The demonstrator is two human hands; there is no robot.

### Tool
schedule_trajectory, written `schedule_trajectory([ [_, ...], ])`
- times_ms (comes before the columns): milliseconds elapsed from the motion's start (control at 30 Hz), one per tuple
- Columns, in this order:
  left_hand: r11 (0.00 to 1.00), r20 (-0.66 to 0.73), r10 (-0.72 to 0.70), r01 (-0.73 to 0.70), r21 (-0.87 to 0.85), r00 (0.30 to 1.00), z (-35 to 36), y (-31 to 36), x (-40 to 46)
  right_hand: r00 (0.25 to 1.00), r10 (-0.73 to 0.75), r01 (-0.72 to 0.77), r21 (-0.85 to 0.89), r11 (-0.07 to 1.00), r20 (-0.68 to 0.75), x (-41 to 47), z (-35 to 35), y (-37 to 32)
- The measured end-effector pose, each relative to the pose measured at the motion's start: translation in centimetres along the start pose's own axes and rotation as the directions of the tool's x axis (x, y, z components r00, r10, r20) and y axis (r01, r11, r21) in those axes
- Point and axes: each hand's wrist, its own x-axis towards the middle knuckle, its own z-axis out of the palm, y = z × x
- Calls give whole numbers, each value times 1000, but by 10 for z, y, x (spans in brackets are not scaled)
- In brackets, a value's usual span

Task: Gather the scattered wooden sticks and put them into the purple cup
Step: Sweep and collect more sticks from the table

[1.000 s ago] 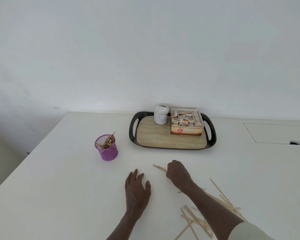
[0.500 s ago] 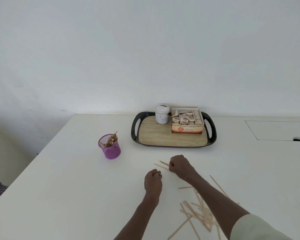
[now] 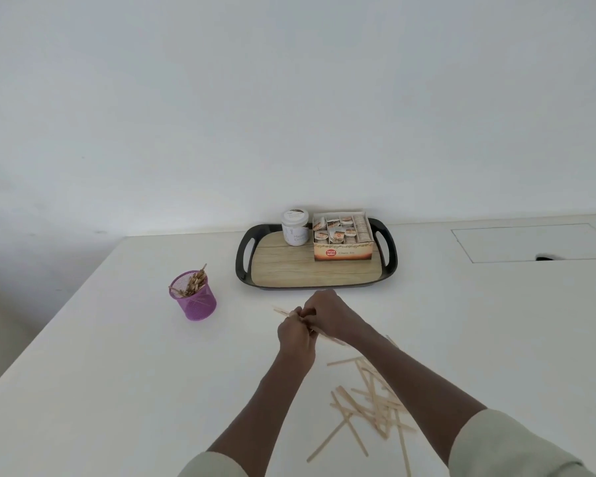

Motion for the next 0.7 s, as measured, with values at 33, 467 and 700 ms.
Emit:
schedule_trajectory([
  [33, 1000, -25, 4, -5, -15, 1000, 1, 0, 1, 1000, -24, 23, 20, 1000, 8, -2, -4, 0],
  [467, 1000, -229, -8, 13, 19, 973, -12, -1, 5, 877, 481, -458, -275, 846, 19, -72, -40, 90],
  [700, 997, -137, -69, 72, 21, 988, -20, -22, -11, 875, 476, -424, -332, 843, 92, -115, -13, 105],
])
